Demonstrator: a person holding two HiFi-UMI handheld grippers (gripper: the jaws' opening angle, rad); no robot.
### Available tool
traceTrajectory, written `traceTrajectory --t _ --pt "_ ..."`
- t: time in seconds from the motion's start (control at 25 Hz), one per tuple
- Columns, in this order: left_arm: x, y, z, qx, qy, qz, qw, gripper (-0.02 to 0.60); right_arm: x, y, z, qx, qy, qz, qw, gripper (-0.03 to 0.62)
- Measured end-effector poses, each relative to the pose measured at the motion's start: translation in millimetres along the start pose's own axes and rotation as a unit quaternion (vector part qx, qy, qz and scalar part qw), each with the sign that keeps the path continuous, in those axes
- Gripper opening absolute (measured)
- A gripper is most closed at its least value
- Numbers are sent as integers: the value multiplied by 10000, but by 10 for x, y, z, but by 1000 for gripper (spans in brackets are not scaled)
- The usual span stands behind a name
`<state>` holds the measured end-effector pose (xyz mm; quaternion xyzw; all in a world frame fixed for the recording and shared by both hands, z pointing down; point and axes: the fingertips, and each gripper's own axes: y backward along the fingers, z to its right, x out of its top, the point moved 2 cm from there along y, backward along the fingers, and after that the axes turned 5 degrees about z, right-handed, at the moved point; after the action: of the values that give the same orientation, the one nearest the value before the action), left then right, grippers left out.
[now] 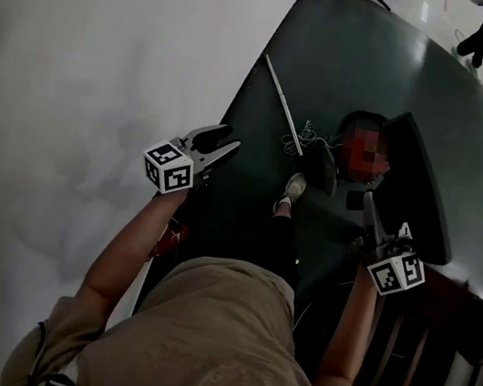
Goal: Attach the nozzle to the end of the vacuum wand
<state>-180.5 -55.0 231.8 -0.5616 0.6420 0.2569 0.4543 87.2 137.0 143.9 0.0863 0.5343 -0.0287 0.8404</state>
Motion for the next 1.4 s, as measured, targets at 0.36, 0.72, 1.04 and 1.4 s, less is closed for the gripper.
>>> traceTrajectory --t 0.36,0.72,1.04,1.4 --pt "396 -1765 -1564 1017 1233 512 9858 180 -136 -1162 1935 -334 -332 -110 9988 192" --pt "-979 -2909 -3940 2034 3288 1565 9089 221 -1133 -1997 3383 -869 -1067 86 9904 192" --pt "-3929 -4005 -5189 2520 2048 -2035 9237 249 -2706 -2555 4699 -1138 -1235 185 9856 192" --pt "-6095 -4767 -6144 2569 1436 -4035 8663 249 -4720 -2704 5858 -1292 -1475 -461 9795 192"
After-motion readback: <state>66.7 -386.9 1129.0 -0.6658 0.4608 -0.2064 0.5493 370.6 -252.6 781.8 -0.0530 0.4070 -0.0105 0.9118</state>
